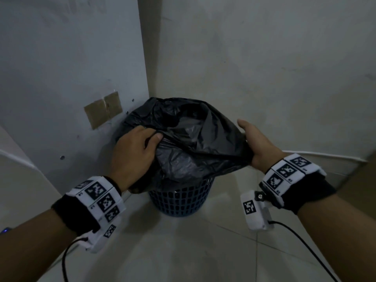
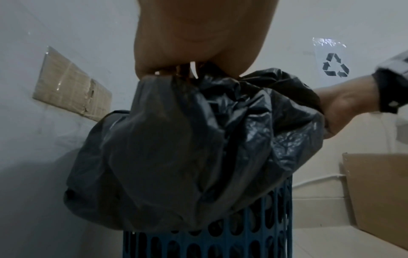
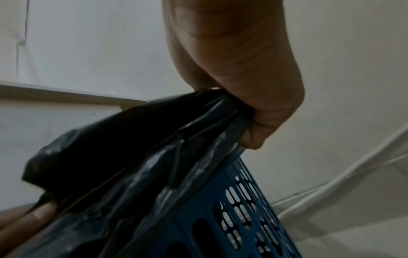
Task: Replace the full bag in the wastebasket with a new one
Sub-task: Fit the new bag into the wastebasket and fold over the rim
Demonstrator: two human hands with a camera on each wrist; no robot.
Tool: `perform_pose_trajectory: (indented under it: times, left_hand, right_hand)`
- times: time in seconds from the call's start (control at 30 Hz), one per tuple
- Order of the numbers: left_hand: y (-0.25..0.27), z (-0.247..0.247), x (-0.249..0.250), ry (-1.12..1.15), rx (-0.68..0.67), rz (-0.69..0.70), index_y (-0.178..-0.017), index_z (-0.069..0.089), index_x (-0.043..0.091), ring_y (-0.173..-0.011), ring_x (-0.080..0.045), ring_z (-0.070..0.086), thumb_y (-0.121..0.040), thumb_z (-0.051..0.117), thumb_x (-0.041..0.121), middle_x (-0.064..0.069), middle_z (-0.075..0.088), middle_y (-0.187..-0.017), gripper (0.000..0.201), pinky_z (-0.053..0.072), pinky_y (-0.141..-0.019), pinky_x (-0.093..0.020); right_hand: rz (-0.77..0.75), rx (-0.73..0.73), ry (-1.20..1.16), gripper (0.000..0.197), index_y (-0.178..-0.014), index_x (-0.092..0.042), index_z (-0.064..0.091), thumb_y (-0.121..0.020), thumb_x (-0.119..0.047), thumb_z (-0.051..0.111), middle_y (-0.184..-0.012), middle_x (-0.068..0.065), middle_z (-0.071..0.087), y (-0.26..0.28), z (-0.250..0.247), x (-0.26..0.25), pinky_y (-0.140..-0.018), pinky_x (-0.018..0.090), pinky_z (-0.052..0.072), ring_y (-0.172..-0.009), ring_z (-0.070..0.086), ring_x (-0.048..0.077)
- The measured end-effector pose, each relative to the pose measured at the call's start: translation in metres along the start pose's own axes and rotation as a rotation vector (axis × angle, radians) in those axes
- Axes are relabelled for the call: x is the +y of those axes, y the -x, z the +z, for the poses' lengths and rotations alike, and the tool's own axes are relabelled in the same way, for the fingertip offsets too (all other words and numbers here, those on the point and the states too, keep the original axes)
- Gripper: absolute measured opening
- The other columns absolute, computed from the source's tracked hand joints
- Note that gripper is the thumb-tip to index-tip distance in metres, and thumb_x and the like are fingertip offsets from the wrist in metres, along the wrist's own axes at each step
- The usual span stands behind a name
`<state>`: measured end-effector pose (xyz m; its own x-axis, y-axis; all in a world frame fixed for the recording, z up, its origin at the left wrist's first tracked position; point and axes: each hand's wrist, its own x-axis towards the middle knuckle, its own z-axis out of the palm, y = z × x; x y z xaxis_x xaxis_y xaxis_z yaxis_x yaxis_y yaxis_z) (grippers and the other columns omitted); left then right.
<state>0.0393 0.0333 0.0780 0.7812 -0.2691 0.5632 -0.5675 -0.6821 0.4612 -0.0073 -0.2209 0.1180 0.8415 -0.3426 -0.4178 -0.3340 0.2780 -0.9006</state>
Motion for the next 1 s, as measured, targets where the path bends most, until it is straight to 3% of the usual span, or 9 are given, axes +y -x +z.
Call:
perform_pose_trajectory:
  times: [0.13, 0.23, 0.3, 0.4, 0.47, 0.6, 0.77, 0.9, 1.0]
  left_hand:
    - [-0.004, -0.001, -0.002, 0.024, 0.020, -0.041, -0.095, 0.067, 0.014, -0.080, -0.017, 0.053, -0.100, 0.044, 0.029, -0.003, 0.057, -0.085, 0.028, 0.036, -0.069, -0.028]
    - [-0.005, -0.002, -0.004, 0.032, 0.028, -0.068, -0.106, 0.067, 0.017, -0.089, -0.019, 0.055, -0.099, 0.046, 0.026, 0.000, 0.054, -0.094, 0.023, 0.037, -0.075, -0.026]
    - [-0.002, -0.003, 0.001, 0.020, 0.059, -0.035, -0.113, 0.063, 0.020, -0.097, -0.022, 0.055, -0.096, 0.051, 0.018, -0.001, 0.053, -0.105, 0.021, 0.045, -0.085, -0.037]
    - [0.007, -0.007, 0.019, -0.091, 0.146, 0.136, -0.115, 0.062, 0.017, -0.097, -0.028, 0.053, -0.090, 0.055, 0.007, -0.009, 0.051, -0.109, 0.028, 0.047, -0.080, -0.046]
    - [0.014, -0.009, 0.032, -0.122, 0.169, 0.342, -0.106, 0.066, 0.012, -0.089, -0.028, 0.052, -0.089, 0.056, 0.009, -0.010, 0.056, -0.101, 0.020, 0.044, -0.074, -0.044]
    - [0.032, 0.005, 0.046, -0.075, -0.040, 0.592, -0.099, 0.068, 0.014, -0.081, -0.022, 0.055, -0.093, 0.053, 0.020, -0.003, 0.062, -0.095, 0.017, 0.039, -0.070, -0.036]
    - [0.045, 0.029, 0.032, -0.387, -0.270, 0.423, -0.125, 0.050, 0.027, -0.102, -0.022, 0.053, -0.084, 0.045, 0.064, 0.001, 0.055, -0.122, 0.056, 0.045, -0.080, -0.034]
    - [0.035, 0.022, 0.017, -0.206, -0.219, 0.338, -0.105, 0.060, 0.024, -0.086, -0.018, 0.061, -0.090, 0.044, 0.053, 0.006, 0.065, -0.100, 0.036, 0.046, -0.072, -0.033]
    - [0.028, 0.011, 0.010, 0.077, -0.133, 0.230, -0.091, 0.066, 0.021, -0.073, -0.006, 0.059, -0.096, 0.042, 0.046, 0.009, 0.066, -0.082, 0.034, 0.048, -0.068, -0.030]
  right_hand:
    - [-0.023, -0.035, -0.276, 0.045, -0.099, -0.003, 0.065, -0.096, -0.043, 0.046, -0.096, 0.016, 0.072, -0.004, -0.018, -0.002, -0.084, 0.040, 0.051, -0.089, 0.064, 0.031]
    - [-0.072, 0.067, -0.377, 0.024, -0.081, -0.011, 0.053, -0.091, -0.032, 0.050, -0.086, 0.009, 0.052, -0.010, -0.027, 0.003, -0.069, 0.033, 0.049, -0.073, 0.053, 0.026]
    - [-0.085, 0.062, -0.335, 0.019, -0.072, -0.014, 0.046, -0.089, -0.020, 0.047, -0.078, 0.005, 0.044, -0.016, -0.027, 0.012, -0.064, 0.032, 0.046, -0.067, 0.046, 0.023]
    - [-0.074, 0.013, -0.254, 0.010, -0.086, -0.004, 0.056, -0.087, -0.005, 0.047, -0.091, 0.011, 0.055, -0.020, -0.023, 0.024, -0.070, 0.038, 0.052, -0.080, 0.054, 0.028]
    - [-0.086, 0.037, -0.192, 0.028, -0.110, 0.006, 0.060, -0.084, 0.001, 0.049, -0.110, 0.020, 0.059, -0.029, -0.024, 0.030, -0.072, 0.039, 0.056, -0.096, 0.056, 0.033]
    - [-0.135, 0.034, -0.179, 0.040, -0.127, 0.004, 0.054, -0.087, 0.007, 0.051, -0.124, 0.024, 0.061, -0.033, -0.014, 0.038, -0.076, 0.040, 0.057, -0.104, 0.061, 0.035]
    - [-0.258, -0.078, -0.140, 0.036, -0.122, -0.005, 0.060, -0.087, 0.005, 0.059, -0.113, 0.017, 0.069, -0.024, 0.010, 0.041, -0.086, 0.047, 0.055, -0.103, 0.066, 0.038]
    - [-0.275, -0.223, -0.269, 0.041, -0.129, 0.002, 0.055, -0.090, -0.008, 0.061, -0.124, 0.019, 0.064, -0.017, 0.021, 0.023, -0.099, 0.046, 0.051, -0.114, 0.062, 0.036]
    - [-0.306, -0.264, -0.340, 0.027, -0.115, -0.003, 0.063, -0.094, -0.019, 0.056, -0.120, 0.013, 0.064, -0.012, 0.018, 0.010, -0.092, 0.039, 0.051, -0.104, 0.063, 0.028]
